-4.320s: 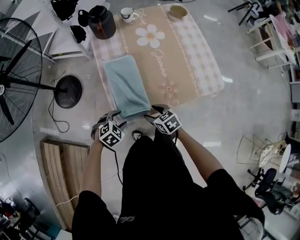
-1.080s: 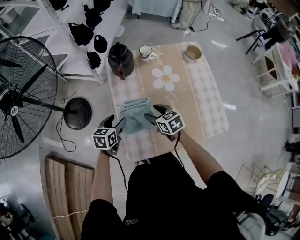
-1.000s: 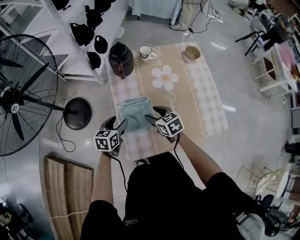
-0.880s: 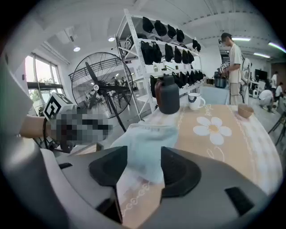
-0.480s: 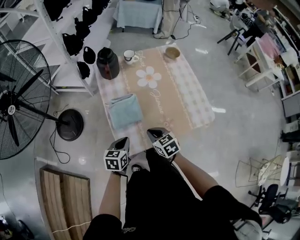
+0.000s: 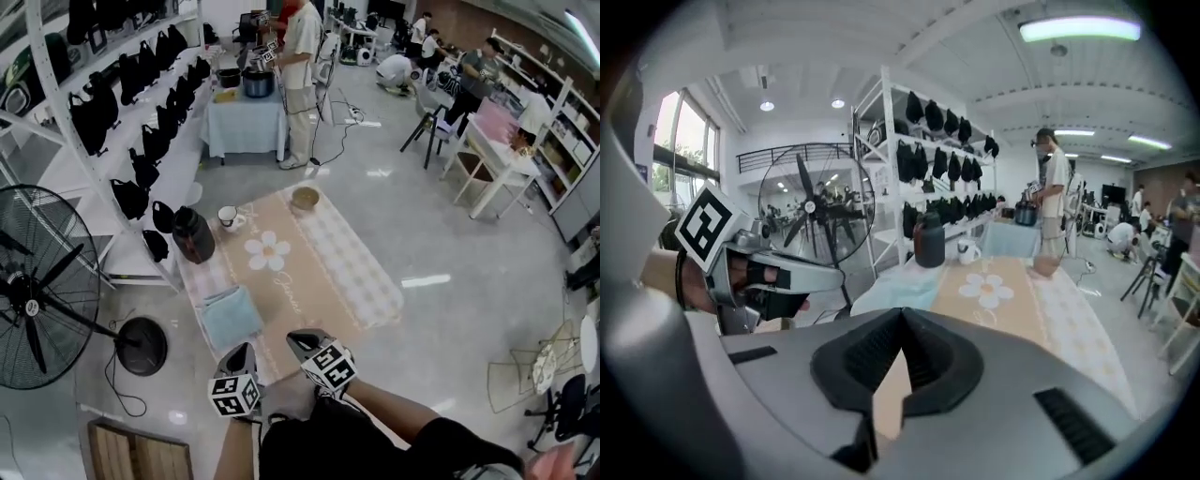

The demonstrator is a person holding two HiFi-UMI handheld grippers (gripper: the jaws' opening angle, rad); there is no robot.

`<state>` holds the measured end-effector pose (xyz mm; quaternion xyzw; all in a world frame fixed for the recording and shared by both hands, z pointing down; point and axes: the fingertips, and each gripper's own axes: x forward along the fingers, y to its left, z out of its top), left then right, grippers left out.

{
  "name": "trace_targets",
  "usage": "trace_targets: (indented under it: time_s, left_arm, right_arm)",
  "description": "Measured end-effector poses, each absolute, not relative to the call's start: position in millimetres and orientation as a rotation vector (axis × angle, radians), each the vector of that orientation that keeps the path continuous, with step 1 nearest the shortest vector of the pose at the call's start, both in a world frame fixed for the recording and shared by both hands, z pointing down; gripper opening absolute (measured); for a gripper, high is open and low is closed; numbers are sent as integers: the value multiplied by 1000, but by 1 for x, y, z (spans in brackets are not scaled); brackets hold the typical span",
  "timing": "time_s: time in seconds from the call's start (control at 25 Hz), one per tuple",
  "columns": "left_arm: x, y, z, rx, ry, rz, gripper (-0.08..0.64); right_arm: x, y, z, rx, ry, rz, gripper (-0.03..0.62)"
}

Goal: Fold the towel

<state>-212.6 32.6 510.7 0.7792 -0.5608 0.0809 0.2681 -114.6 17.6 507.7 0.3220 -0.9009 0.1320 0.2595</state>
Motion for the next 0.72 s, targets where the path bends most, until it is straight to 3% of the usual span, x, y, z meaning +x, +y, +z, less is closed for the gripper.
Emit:
trace_targets:
  time_s: [0.36,0.72]
  left_arm:
    - [-176,-19,317,2404,-1808,-13,5]
    - [-179,13,260,2410,-1911,-165,5]
  right_arm:
    - [-82,-35,316,1155,-2731,81,2]
    - [-71,-16,272,1190,-2808,-78,2]
